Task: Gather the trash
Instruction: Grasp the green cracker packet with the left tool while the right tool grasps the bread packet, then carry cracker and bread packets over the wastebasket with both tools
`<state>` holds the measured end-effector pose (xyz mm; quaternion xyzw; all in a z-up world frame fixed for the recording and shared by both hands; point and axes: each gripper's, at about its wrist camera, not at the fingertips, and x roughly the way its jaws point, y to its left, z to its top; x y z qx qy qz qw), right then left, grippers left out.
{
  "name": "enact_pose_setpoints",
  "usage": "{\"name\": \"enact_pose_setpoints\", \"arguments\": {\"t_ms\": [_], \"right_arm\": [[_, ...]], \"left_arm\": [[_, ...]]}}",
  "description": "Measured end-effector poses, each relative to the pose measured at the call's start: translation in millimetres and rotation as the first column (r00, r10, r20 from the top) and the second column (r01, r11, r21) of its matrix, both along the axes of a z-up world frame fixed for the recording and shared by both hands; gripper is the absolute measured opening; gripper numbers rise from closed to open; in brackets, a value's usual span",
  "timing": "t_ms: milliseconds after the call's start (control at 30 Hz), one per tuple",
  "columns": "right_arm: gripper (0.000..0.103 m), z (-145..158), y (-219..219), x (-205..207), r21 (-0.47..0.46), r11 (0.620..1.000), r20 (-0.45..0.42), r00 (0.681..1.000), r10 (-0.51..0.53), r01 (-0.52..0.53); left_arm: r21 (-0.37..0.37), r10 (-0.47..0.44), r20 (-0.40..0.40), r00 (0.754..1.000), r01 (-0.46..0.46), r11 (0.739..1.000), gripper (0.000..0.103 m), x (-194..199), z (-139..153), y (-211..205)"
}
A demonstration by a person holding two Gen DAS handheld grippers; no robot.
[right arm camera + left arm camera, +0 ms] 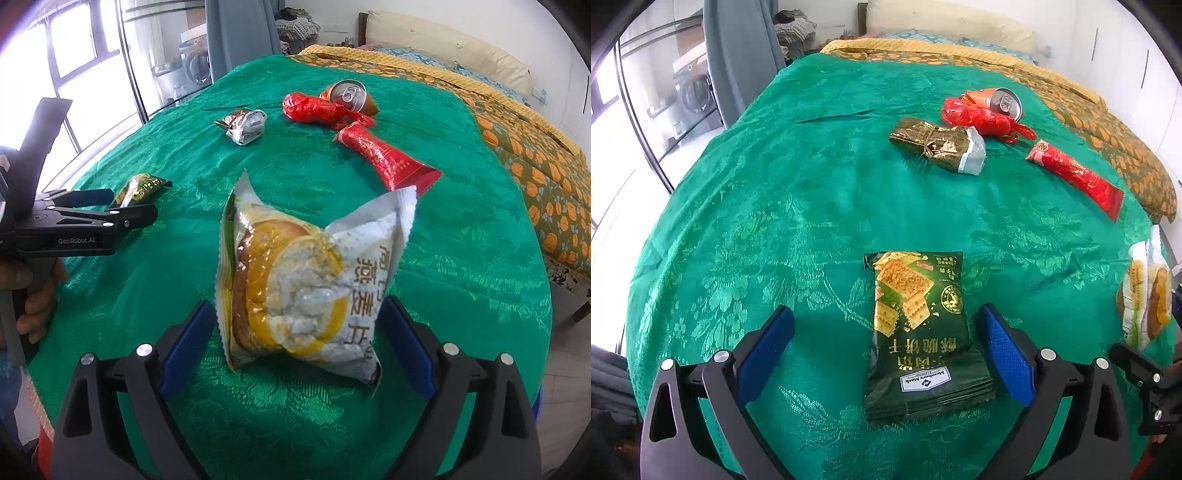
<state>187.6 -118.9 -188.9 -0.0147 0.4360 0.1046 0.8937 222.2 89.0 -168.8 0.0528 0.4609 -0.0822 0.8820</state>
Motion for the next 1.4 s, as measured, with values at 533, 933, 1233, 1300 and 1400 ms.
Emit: {"name": "enact_pose_setpoints", "arguments": {"t_ms": [533,933,1233,1300,1400], "right_arm": [[0.089,26.4,-5.9,8.6,0.022,0.999,-0.07,0.997,-0.044,0.046],[0.05,44.5,-13.1,-5.0,0.076,0.995,-0.003,0.998,-0.059,0.059],[0.05,55.9,-37.1,-30.0,0.173,0.984,0.026,0.998,-0.058,0.053],[0.05,57.0,-45.8,-37.1,0.181,0.982,0.032,0.997,-0.063,0.056],[0.05,57.8,-62.4,-47.8,0.19,0.979,0.038,0.996,-0.079,0.07]], "left_arm": [[-0.062,-0.079,-0.022,0.997,0.077,0.995,0.094,-11.0,6.7,-4.2],[-0.057,-0.049,0.037,0.998,0.051,0.997,0.032,-26.1,24.3,-8.5],[-0.131,-0.137,0.039,0.99,0.141,0.981,0.032,-62.2,42.0,-50.2],[-0.14,-0.163,0.037,0.986,0.167,0.976,0.032,-68.5,44.6,-64.4],[-0.148,-0.211,0.043,0.976,0.216,0.965,0.032,-77.0,49.9,-91.7]]}}
